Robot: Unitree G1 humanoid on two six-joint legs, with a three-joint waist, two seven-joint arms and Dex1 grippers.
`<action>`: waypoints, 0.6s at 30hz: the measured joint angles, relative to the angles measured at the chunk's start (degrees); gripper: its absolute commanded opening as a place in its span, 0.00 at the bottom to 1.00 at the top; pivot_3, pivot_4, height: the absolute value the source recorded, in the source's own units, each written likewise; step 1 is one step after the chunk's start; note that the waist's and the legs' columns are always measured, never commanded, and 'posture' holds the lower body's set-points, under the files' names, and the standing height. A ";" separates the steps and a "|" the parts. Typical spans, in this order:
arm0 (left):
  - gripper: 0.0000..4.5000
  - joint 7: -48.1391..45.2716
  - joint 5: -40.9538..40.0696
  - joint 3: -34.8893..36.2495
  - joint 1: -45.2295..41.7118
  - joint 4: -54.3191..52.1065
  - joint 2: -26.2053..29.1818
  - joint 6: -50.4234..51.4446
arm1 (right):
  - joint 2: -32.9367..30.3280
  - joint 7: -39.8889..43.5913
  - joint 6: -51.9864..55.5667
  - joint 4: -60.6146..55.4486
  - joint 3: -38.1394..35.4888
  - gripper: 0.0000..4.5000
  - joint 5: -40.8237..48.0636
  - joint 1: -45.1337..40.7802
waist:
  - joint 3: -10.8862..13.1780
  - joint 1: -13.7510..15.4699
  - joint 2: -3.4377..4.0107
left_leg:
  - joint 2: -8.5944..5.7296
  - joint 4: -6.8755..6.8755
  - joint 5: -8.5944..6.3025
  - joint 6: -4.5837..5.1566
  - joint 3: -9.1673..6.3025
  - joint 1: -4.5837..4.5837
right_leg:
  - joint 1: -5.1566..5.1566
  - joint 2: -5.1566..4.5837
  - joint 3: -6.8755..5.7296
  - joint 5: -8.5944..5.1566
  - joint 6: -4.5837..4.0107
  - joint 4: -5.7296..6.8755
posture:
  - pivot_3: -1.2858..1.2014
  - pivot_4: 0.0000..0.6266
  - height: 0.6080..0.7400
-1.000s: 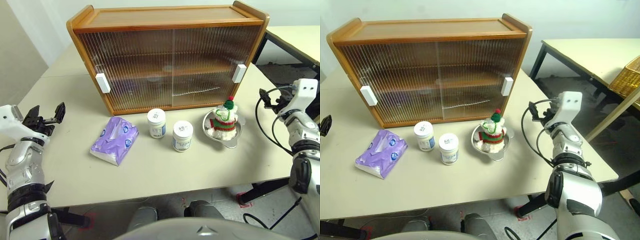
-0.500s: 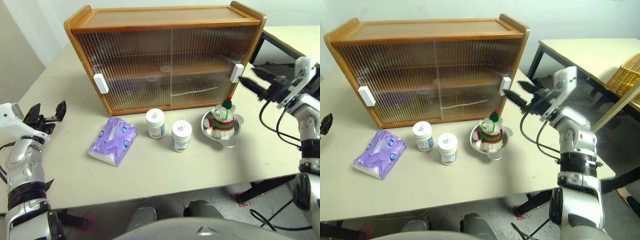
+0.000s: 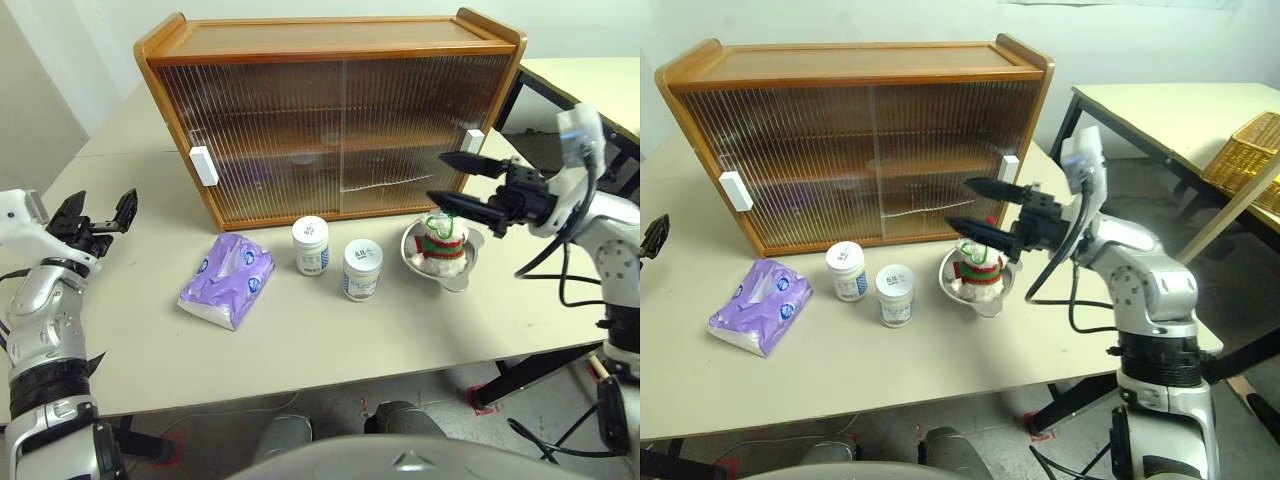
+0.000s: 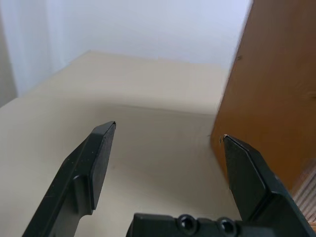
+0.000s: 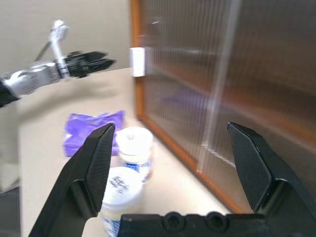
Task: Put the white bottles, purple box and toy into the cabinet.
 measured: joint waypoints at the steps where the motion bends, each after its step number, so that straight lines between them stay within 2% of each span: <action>1: 0.99 0.16 0.00 -0.29 -0.01 -1.27 -0.06 0.57 | 0.44 -0.08 -0.19 0.00 0.39 1.00 0.00 0.05 | 0.00 0.09 0.00 | 0.00 0.00 0.00 0.00 0.01 -0.02 | -0.03 0.00 0.00 0.00 0.00 0.00 | 0.51 0.00 1.00; 6: 0.99 1.72 0.01 -0.72 0.00 -5.37 -1.14 2.73 | 0.66 -0.02 -0.95 0.01 0.65 1.00 0.02 0.67 | 0.00 0.62 0.00 | 0.00 -0.02 -0.03 -0.04 0.11 -0.04 | -0.05 0.00 0.01 -0.01 -0.01 -0.01 | 0.51 0.00 1.00; 10: 0.99 3.56 -0.04 -2.11 0.20 -9.95 -4.85 4.59 | 1.32 -0.02 -1.08 0.01 0.91 1.00 0.02 0.94 | -0.01 1.00 -0.02 | -0.01 0.03 -0.03 -0.04 0.15 -0.02 | -0.01 0.00 0.00 0.00 0.00 -0.01 | 0.51 0.00 1.00; 14: 0.70 4.97 -0.25 -5.61 0.41 -15.20 -10.42 6.22 | 2.23 -0.35 -1.10 -0.29 2.54 1.00 0.00 1.01 | -0.01 1.18 -0.05 | -0.04 0.18 -0.03 -0.05 0.20 0.00 | 0.04 0.02 -0.08 0.04 0.08 0.02 | 0.51 0.00 1.00; 18: 0.38 5.93 0.15 -7.18 0.23 -15.83 -11.53 6.62 | 2.67 -1.77 -1.09 -1.56 3.05 1.00 -0.04 1.08 | 0.00 1.08 -0.06 | -0.03 0.19 -0.03 -0.05 0.22 0.04 | 0.06 0.05 -0.04 0.07 0.11 0.04 | 0.51 0.00 1.00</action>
